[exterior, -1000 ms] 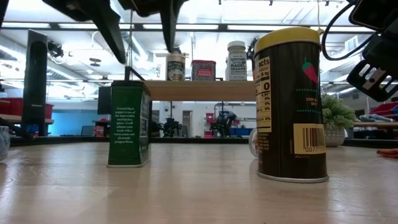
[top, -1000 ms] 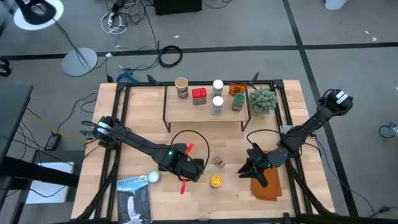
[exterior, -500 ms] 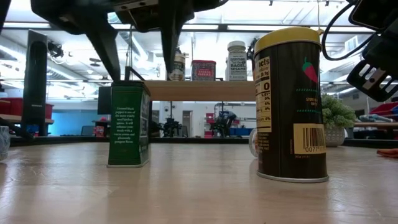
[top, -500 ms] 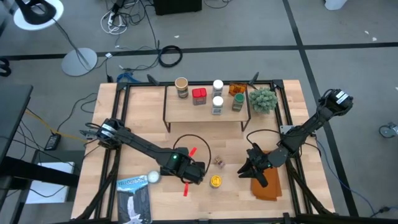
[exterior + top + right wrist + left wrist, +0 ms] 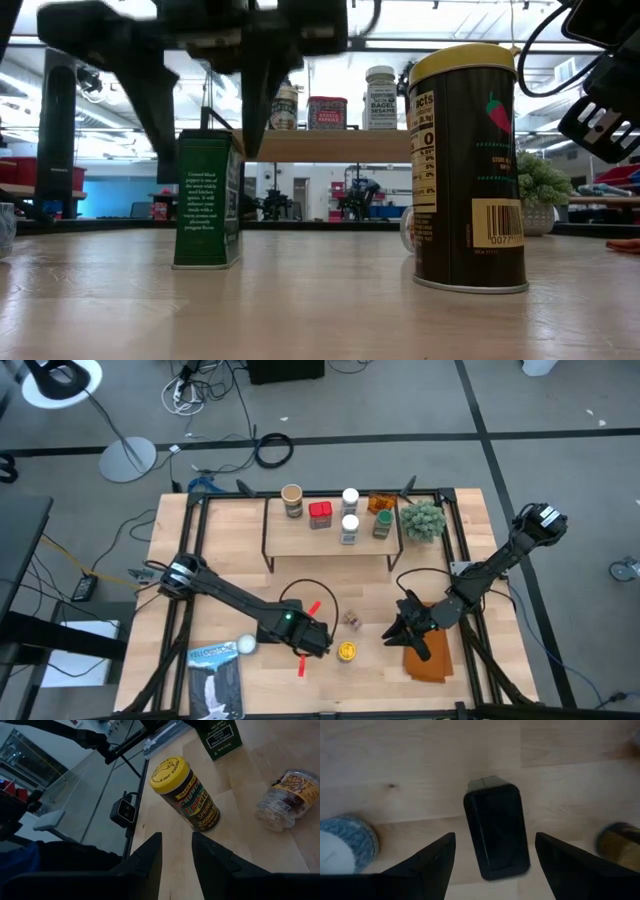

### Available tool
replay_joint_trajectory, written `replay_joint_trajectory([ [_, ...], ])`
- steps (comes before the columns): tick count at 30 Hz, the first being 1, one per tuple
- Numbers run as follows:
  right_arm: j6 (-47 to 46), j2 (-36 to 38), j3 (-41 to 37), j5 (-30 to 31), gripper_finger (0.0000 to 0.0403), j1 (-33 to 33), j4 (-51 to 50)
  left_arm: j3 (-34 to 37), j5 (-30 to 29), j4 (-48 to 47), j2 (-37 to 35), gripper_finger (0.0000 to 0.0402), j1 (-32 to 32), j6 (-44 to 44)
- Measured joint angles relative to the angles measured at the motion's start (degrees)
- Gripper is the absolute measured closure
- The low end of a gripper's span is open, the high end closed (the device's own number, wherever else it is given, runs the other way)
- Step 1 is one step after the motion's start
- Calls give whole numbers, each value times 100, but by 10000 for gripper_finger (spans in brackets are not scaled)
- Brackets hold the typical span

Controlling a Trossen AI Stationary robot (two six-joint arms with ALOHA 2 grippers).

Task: Shelf spices
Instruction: Put the black seasoning can on the shelf

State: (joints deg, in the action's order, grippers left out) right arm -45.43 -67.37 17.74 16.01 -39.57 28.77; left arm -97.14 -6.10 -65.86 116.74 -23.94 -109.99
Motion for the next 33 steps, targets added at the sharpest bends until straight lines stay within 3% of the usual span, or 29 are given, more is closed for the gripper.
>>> replay_joint_trajectory([
  [11,-2,-2,0,28,296,-4,20,4,-18,-139,78,132,87,194],
  [23,2,-2,0,37,296,-7,27,4,23,-42,78,272,116,539],
  [33,0,-2,0,46,296,-7,27,-160,482,-163,68,275,400,2982],
])
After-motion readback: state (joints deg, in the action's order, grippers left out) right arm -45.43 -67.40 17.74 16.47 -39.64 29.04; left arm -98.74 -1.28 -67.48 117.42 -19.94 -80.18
